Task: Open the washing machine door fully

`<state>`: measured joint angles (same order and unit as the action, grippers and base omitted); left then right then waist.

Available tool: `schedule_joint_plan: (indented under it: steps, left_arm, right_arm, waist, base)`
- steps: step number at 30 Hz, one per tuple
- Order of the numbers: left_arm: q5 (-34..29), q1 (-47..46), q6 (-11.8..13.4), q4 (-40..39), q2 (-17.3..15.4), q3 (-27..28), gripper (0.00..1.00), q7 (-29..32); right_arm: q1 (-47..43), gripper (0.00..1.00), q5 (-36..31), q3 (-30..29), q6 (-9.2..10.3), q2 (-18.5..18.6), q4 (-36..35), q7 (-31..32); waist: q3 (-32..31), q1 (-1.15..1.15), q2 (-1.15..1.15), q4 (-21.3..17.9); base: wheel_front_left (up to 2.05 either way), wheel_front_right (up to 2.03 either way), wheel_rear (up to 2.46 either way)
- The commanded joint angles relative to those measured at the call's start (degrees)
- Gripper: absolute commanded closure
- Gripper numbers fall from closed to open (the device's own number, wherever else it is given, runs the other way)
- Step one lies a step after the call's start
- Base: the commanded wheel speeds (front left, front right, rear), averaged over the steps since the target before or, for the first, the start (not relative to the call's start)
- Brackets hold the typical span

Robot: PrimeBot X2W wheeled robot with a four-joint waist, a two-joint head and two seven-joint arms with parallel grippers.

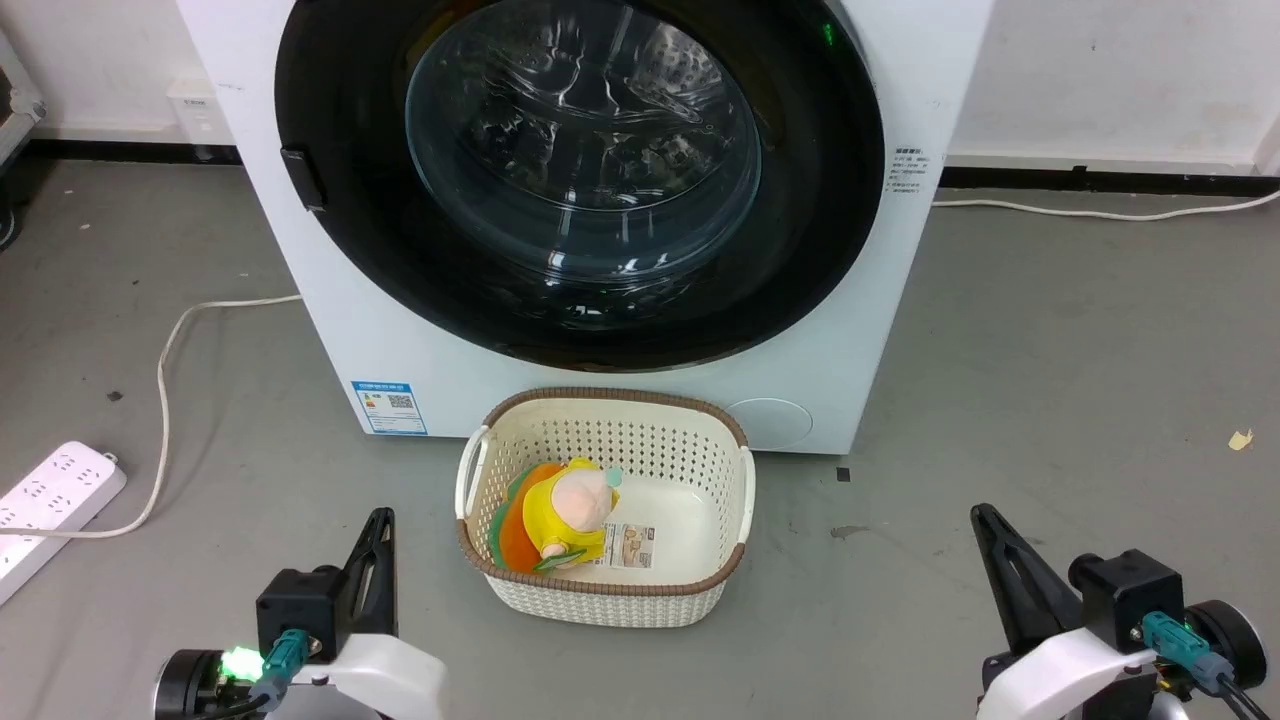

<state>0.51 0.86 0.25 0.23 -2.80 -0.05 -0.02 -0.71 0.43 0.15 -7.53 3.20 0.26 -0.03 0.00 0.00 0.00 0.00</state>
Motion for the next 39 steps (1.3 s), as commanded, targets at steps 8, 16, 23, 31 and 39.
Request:
schedule_joint_plan:
  steps: [8,16,23,31,39]
  left_arm:
    - [-0.51,-0.86,-0.25,-0.23,-0.08,0.05,1.0,0.02]
    - [0.11,0.05,0.07,0.04,0.01,-0.04,0.0,-0.03]
    - [0.12,0.1,0.18,0.11,0.01,-0.5,0.0,-0.86]
    - [0.12,0.02,0.33,-0.01,0.0,-1.12,0.0,-1.82]
    - [0.06,-0.78,0.51,-0.52,-0.01,-1.73,0.0,-2.78]
  right_arm:
    - [0.71,1.0,-0.43,-0.15,0.04,-0.33,-0.26,0.03]
    - [-0.03,0.0,0.07,0.1,0.0,0.02,0.03,-0.03]
    - [-0.08,0.0,0.76,-0.12,0.0,0.0,0.12,-0.86]
    - [0.12,0.0,1.22,-0.29,0.01,-0.02,-0.11,-1.82]
    - [1.82,0.0,2.22,0.09,0.01,0.33,-0.22,-2.78]
  waist:
    - [0.0,0.0,0.0,0.0]
    - [0.0,0.0,0.0,0.0]
    - [0.0,0.0,0.0,-0.03]
    - [0.48,0.0,0.0,-0.03]
    - [2.26,0.0,0.0,-0.09]
  base:
    - [0.0,0.0,0.0]
    - [0.0,0.0,0.0]
    - [0.0,0.0,0.0]
    - [0.0,0.0,0.0]
    - [0.0,0.0,0.0]
